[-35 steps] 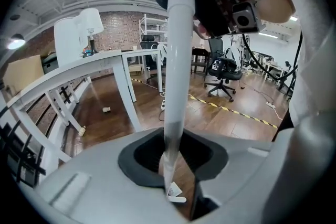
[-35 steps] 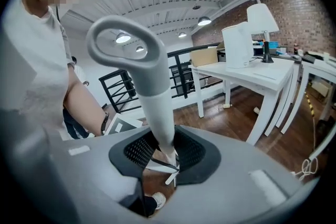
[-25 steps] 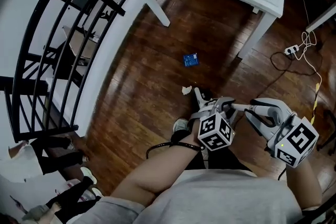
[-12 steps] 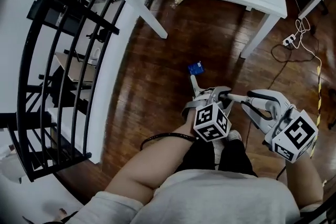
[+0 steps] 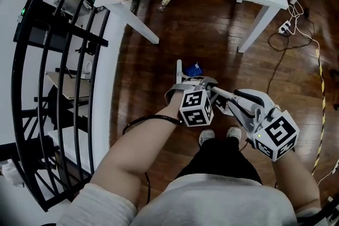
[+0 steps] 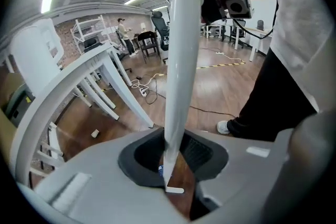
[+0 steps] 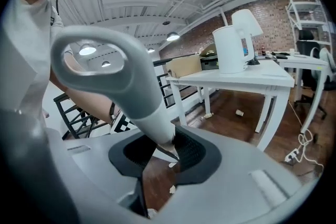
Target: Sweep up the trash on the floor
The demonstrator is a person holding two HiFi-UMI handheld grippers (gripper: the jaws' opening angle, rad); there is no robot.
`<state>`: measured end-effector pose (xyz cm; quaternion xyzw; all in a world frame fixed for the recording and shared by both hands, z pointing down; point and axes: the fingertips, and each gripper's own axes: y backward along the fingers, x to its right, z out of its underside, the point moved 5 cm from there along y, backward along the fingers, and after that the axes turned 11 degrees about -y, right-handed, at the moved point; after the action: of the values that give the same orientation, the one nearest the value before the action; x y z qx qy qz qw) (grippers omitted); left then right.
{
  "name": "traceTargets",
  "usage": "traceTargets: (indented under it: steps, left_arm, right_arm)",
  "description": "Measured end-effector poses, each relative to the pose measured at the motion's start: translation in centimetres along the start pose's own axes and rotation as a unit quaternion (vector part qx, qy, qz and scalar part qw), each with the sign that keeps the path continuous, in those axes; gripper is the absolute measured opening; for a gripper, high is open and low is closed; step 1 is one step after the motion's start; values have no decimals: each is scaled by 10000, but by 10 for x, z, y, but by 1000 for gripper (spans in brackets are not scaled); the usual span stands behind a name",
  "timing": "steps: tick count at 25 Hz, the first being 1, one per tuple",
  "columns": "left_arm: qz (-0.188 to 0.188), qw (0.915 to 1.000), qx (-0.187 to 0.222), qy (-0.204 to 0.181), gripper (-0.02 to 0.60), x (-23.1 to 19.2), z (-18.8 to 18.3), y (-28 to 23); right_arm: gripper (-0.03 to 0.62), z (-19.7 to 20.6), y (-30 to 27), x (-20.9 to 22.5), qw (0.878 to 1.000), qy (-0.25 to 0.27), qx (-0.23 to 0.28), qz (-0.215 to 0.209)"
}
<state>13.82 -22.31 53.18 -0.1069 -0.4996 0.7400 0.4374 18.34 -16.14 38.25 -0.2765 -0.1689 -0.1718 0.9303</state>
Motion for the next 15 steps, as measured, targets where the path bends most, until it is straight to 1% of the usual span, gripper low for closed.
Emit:
traceTargets:
  steps: [3,8,12,15]
  left_arm:
    - [313,9993,12,-215,86,2,6,-18]
    - [772,9960,145,-429,87,10,-3,-45]
    - [984,9933,239,-550,87,21,-15,-58]
    - [1079,9917,362,-595,87,29,-30,-60]
  right_arm:
    - [109,16,-6,9,9995,-220,33,227]
    - [108,38,1,22,9973,-430,0,589]
    - [106,54,16,28,9947,-660,-87,788]
    - [106,57,32,27,9934,-724,-93,880]
